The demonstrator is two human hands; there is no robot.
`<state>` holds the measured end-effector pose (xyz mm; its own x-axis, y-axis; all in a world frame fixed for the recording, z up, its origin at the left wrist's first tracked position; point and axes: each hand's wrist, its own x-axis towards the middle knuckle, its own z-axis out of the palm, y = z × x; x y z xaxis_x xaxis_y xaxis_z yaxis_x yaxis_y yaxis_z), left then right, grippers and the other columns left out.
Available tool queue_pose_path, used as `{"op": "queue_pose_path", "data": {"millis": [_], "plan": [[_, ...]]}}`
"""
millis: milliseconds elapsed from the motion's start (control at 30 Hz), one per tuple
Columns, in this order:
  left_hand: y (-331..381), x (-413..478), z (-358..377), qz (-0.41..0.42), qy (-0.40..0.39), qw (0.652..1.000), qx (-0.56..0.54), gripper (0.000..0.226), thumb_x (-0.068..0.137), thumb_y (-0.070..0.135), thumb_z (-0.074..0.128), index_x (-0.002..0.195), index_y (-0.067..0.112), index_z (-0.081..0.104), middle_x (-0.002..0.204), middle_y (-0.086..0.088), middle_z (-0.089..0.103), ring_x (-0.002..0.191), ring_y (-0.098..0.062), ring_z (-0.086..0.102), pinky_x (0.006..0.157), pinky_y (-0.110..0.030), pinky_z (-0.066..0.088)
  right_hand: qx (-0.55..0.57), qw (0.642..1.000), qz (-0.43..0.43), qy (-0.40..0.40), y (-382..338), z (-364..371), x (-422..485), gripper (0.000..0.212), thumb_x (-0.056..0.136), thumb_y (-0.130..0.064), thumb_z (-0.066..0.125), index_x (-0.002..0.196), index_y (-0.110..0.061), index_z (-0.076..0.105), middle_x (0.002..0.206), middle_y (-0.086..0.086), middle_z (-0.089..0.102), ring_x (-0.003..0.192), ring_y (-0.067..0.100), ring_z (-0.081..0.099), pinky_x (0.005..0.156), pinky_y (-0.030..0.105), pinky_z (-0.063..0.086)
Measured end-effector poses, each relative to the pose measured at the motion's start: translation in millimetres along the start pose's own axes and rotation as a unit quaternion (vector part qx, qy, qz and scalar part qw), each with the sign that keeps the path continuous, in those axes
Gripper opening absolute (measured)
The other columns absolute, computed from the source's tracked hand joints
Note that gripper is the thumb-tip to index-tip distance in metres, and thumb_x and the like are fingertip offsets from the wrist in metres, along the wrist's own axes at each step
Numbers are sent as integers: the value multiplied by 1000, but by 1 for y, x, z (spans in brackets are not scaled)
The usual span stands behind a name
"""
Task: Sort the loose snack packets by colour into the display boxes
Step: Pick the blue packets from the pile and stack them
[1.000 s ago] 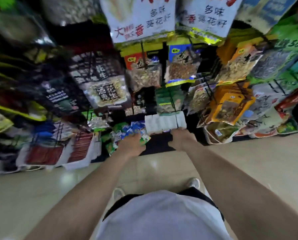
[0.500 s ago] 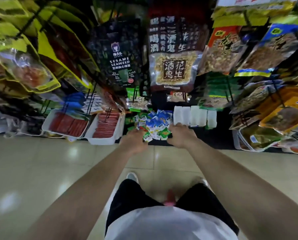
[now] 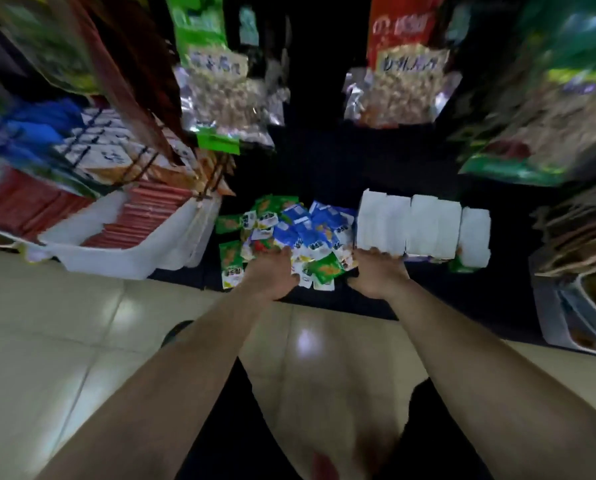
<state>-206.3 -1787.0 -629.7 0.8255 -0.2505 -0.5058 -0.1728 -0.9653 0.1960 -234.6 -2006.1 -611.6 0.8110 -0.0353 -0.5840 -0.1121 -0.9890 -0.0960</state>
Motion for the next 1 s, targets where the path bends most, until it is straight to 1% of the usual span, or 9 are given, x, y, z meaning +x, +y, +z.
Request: {"op": "queue_pose_path", "data": {"millis": [133,233,267,400,500,567,667,833,1000], "plan": [[4,25,57,3,11,1000,-4,60,95,44,55,144,15,37,138,-11,46,126,-33,48,94,-46,48,32,999,30,14,21,57,28,66,86,-48,64,143,-21,45,148,10,41,134,34,42,104,45,42],[5,3,85,-15,-24,999,-32,62,95,45,55,147,17,36,143,-10,44,130,-31,45,100,-48,46,35,998,47,-26,27,88,4,67,87,-47,64,146,-21,43,145,11,41,133,33,42,103,46,41],[4,-6,90,-12,-23,999,-28,62,95,44,55,147,16,36,144,-10,43,131,-31,45,101,-48,46,24,998,49,-27,29,96,-6,67,88,-47,63,146,-22,42,145,10,41,133,33,42,103,46,40],[-3,-36,89,1,29,999,-26,61,94,45,55,145,14,40,139,-12,47,127,-32,48,97,-48,48,22,998,52,19,24,90,-34,66,88,-45,63,146,-21,42,146,11,41,133,34,41,102,47,40],[-6,-63,92,18,33,999,-15,61,94,46,55,144,15,40,138,-13,48,126,-33,48,97,-48,48,11,999,28,35,8,90,-61,66,88,-46,61,146,-21,42,147,11,41,133,34,42,102,48,42],[-4,-77,90,32,45,998,-13,58,94,45,54,141,14,41,136,-13,49,125,-32,48,97,-48,47,7,998,9,65,-3,92,-78,66,89,-47,61,146,-21,42,147,11,42,133,34,42,102,49,42],[6,-91,84,51,57,997,-17,65,95,45,56,148,15,34,145,-12,43,131,-32,45,101,-46,46,20,996,2,88,-11,101,-102,68,89,-47,60,148,-21,39,147,11,41,133,34,41,104,49,42],[35,-98,83,92,69,993,27,67,94,46,56,150,16,34,147,-10,41,133,-31,43,103,-45,45,39,996,14,84,-2,132,-114,69,92,-48,60,151,-22,36,149,10,39,135,34,40,106,49,39],[30,-67,81,112,68,988,86,65,95,46,53,150,17,32,147,-9,41,132,-31,44,101,-46,46,32,997,-3,67,4,138,-71,68,92,-49,59,150,-22,36,148,10,40,134,33,41,104,48,41]]}}
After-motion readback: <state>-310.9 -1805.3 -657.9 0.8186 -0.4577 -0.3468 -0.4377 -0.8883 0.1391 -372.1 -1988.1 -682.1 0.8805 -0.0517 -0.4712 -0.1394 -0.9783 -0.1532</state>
